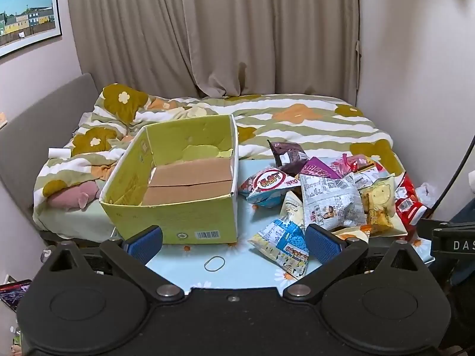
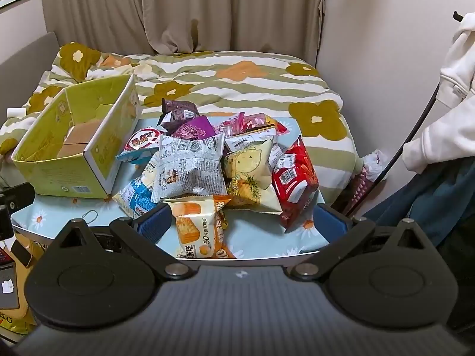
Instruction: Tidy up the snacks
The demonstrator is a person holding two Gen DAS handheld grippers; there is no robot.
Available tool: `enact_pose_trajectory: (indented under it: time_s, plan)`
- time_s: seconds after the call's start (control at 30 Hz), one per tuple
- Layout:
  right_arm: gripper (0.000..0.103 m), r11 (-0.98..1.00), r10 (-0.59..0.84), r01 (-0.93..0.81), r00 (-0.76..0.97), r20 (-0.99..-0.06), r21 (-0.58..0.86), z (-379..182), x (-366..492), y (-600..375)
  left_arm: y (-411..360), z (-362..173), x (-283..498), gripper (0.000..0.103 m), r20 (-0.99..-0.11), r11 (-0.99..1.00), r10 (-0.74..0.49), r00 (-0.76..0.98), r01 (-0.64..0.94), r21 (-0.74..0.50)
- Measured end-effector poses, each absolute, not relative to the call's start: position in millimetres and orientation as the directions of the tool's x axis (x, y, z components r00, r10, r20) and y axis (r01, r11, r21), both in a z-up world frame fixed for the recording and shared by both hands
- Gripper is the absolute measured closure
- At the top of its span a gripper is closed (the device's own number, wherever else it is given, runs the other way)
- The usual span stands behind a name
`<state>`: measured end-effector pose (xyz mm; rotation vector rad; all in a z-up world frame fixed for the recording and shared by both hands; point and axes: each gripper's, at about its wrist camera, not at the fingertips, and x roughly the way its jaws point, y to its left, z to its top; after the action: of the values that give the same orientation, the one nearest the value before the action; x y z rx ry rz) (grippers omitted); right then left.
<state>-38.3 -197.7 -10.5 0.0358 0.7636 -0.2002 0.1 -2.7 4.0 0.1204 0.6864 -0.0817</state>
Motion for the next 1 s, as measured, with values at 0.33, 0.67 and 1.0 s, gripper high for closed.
enact_pose_trajectory:
  time_s: [0.33,0.67,1.0]
  plan:
    - [0.000,0.981,-0.160,0.190,0.703,-0.693,-0.034,-10.2,-39.2,-199.7,-5.3,4.4,-2.1,0.000,-0.633,0.987,-0.042,0.773,0.128,0.092]
    - [0.000,0.984,-0.152,0.177,0.707,-0.690,-0.035,-8.8,-37.7,-198.3,-4.5,4.9,-3.4,0.000,-0.637,0.986,-0.049,0.769,0.137,0.090]
    - [0.000,0.983,-0.151,0.182,0.712,-0.685,-0.028,-4.1,-37.6,-200.4,-3.7,9.0,-2.0,0.000,-0.636,0.986,-0.055,0.770,0.144,0.089]
